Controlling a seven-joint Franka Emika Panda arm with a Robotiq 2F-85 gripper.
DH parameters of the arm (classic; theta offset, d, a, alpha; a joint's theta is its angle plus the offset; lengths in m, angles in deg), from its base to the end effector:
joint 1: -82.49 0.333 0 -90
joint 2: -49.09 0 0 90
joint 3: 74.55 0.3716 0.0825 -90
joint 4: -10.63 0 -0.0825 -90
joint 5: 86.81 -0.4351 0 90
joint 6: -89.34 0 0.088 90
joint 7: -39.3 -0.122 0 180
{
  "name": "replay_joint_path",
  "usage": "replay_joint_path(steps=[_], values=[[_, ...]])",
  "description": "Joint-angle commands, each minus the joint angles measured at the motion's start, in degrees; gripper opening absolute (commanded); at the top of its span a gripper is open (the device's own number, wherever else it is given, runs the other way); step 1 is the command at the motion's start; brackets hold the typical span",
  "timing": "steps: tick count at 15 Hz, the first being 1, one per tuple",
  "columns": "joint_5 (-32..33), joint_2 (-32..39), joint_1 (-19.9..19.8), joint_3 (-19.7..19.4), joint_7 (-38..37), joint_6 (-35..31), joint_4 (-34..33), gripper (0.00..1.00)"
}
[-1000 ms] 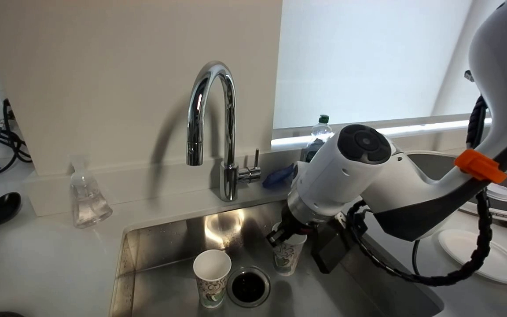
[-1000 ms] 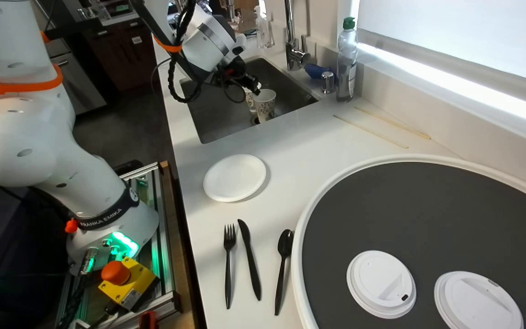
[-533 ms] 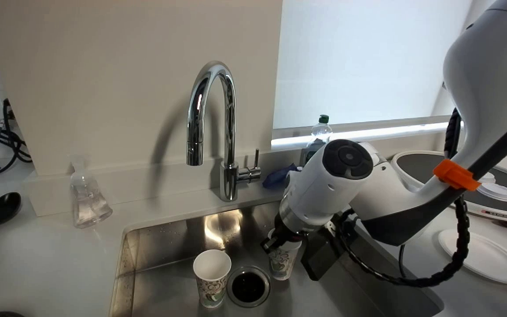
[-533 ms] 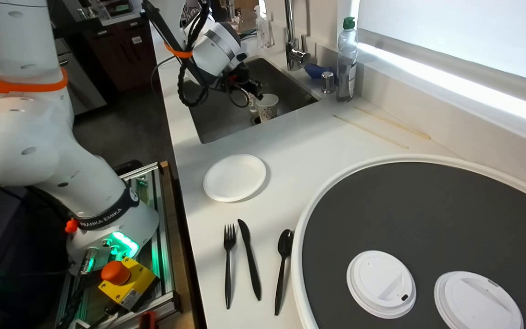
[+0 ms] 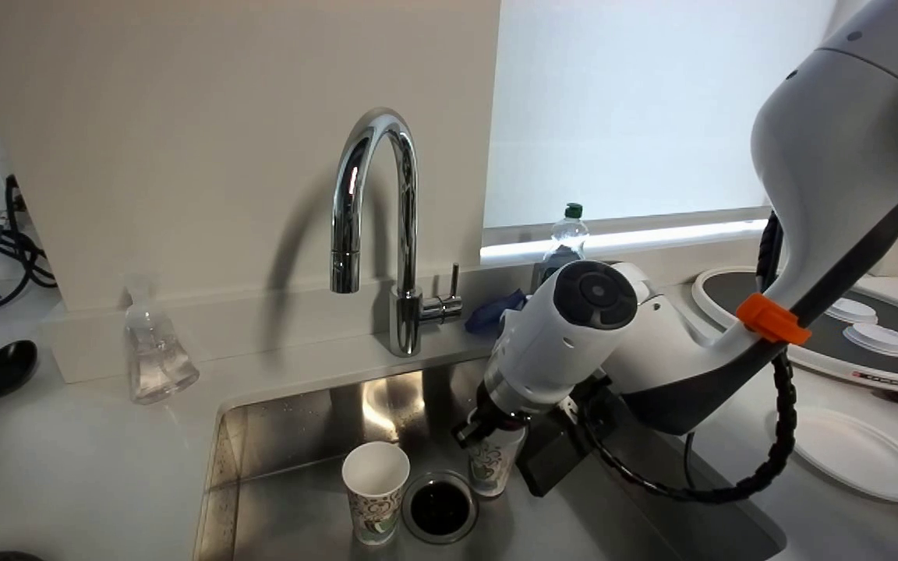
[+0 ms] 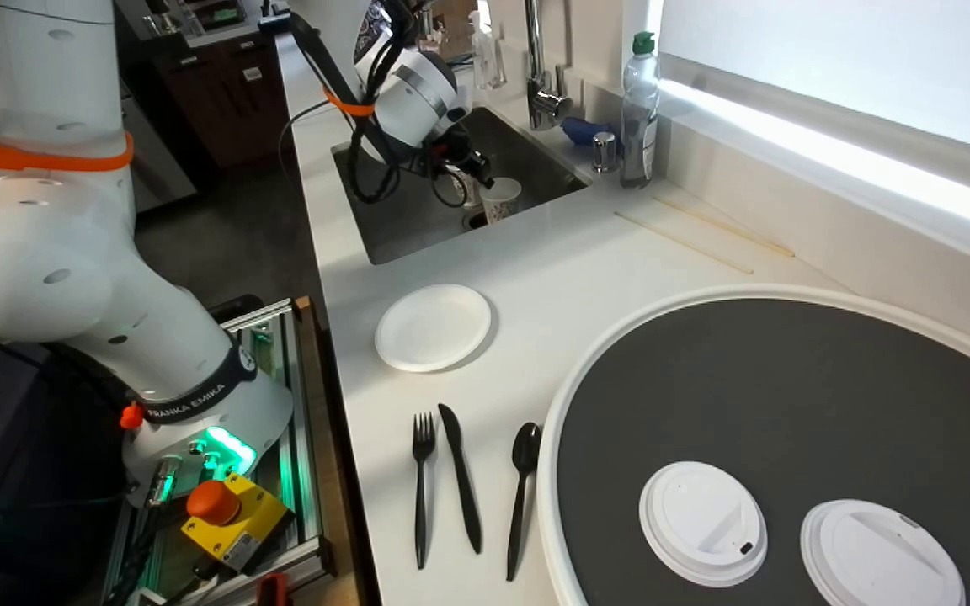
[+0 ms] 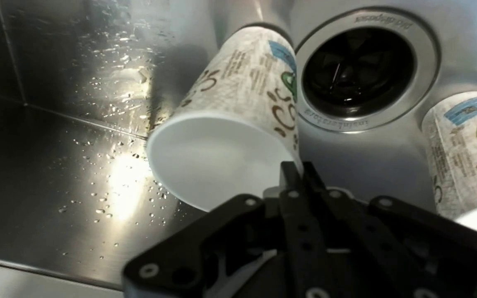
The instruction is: Place the coffee cup in the sink then put the liquid from the cup on the left into the cup on the right.
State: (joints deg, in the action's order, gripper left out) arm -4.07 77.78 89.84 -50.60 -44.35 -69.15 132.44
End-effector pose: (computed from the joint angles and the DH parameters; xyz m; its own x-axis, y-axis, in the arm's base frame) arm 0.5114 0.3545 0.1896 0.8220 0.3140 0.4752 0.2934 -0.9485 0.1192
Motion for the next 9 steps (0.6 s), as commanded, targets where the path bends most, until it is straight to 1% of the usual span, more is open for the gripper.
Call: replay_joint_path(steps=[1,3,4,8,9], values=[[2.5,1.7,1.5,-0.9,-3.7,1.1,-1.8,0.36],[2.5,1.8,1.6,-1.0,-3.8,1.1,-1.9,0.49],[2.5,1.7,1.7,-1.1,-3.9,1.2,-2.0,0.58],[2.6,0.4,1.9,-1.1,-4.2,1.2,-2.0,0.87],[2.7,-0.1,1.8,-1.1,-4.3,1.1,-1.9,0.95]])
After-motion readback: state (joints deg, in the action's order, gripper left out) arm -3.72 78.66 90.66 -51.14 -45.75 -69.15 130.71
